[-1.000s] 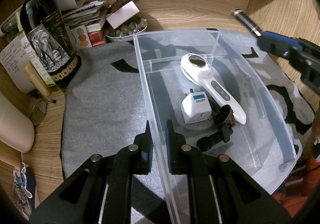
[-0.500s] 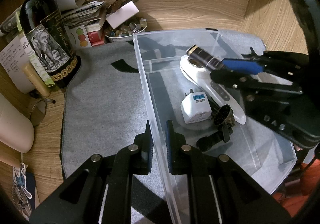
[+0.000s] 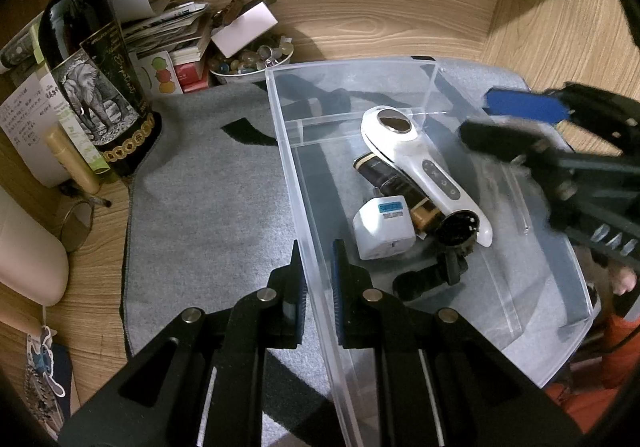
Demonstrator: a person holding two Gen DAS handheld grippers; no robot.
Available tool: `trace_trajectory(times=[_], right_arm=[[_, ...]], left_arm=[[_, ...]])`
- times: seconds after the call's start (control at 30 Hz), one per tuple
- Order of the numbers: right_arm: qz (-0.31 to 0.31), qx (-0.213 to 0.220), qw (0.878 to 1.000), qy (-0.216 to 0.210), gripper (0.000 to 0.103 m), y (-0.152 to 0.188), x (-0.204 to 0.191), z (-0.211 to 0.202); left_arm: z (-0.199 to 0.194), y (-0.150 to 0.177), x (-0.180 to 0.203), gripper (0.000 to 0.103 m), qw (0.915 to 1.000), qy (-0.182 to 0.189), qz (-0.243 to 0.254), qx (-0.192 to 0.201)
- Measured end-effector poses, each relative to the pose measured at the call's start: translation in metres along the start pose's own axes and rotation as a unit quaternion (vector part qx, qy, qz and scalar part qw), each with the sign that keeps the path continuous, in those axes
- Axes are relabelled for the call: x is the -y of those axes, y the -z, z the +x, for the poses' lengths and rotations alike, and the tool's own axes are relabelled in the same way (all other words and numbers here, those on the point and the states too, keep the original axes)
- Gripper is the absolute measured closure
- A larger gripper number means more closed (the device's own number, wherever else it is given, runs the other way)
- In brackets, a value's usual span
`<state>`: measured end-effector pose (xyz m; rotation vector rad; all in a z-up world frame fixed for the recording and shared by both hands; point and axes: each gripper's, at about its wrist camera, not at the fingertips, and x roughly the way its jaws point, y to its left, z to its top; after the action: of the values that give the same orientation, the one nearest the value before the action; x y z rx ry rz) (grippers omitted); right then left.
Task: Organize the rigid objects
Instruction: 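Lower the black-and-gold box into the clear box and open the right gripper, then grasp the silver metal cylinder on the mat with the right gripper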
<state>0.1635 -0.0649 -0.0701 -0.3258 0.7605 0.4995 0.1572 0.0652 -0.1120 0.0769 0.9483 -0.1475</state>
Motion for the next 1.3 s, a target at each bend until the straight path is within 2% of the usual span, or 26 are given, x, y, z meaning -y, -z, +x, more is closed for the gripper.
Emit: trace_trajectory(times=[0.17,0.3,0.43,0.53,0.63,0.87,1.03,1.1,1.17,1.23,1.3], right_arm=[[0.018,0.025,0.999,0.031,0.054,0.002,0.018,-0.024],[0.026,0.035,0.997,0.069,0.054,0.009,0.032,-0.043],[0.042,0.024,0.995,0.092,0.051,0.022,0.046,-0.048],[0.053,0.0,0.993,0.103,0.05,0.036,0.055,-0.042],[0.068,-0.029,0.992,0.101,0.05,0.051,0.064,-0.03],[0.11,-0.096,0.987,0.066,0.051,0.083,0.074,0.015],[0.134,-0.098,0.984,0.062,0.051,0.094,0.081,0.024],[0.142,-0.093,0.983,0.065,0.061,0.093,0.085,0.024],[0.141,-0.092,0.984,0.067,0.078,0.091,0.087,0.025],[0.139,-0.089,0.984,0.065,0.088,0.09,0.088,0.025],[0.136,-0.083,0.985,0.062,0.089,0.089,0.089,0.023]], left_arm=[[0.0,0.0,0.0,0.092,1.0,0.0,0.0,0.001],[0.0,0.0,0.0,0.092,1.0,0.0,0.0,0.0],[0.0,0.0,0.0,0.092,1.0,0.0,0.0,0.001],[0.0,0.0,0.0,0.092,1.0,0.0,0.0,0.001],[0.0,0.0,0.0,0.092,1.0,0.0,0.001,0.001],[0.0,0.0,-0.001,0.092,1.0,-0.001,0.003,-0.001],[-0.001,0.001,-0.002,0.092,1.0,-0.002,0.0,-0.001],[-0.001,0.001,-0.001,0.092,1.0,-0.002,0.0,0.0],[-0.001,0.001,-0.001,0.092,1.0,-0.003,0.0,0.0],[-0.001,0.002,-0.001,0.092,1.0,-0.003,-0.001,0.0],[-0.001,0.001,-0.001,0.092,1.0,-0.002,-0.001,-0.001]])
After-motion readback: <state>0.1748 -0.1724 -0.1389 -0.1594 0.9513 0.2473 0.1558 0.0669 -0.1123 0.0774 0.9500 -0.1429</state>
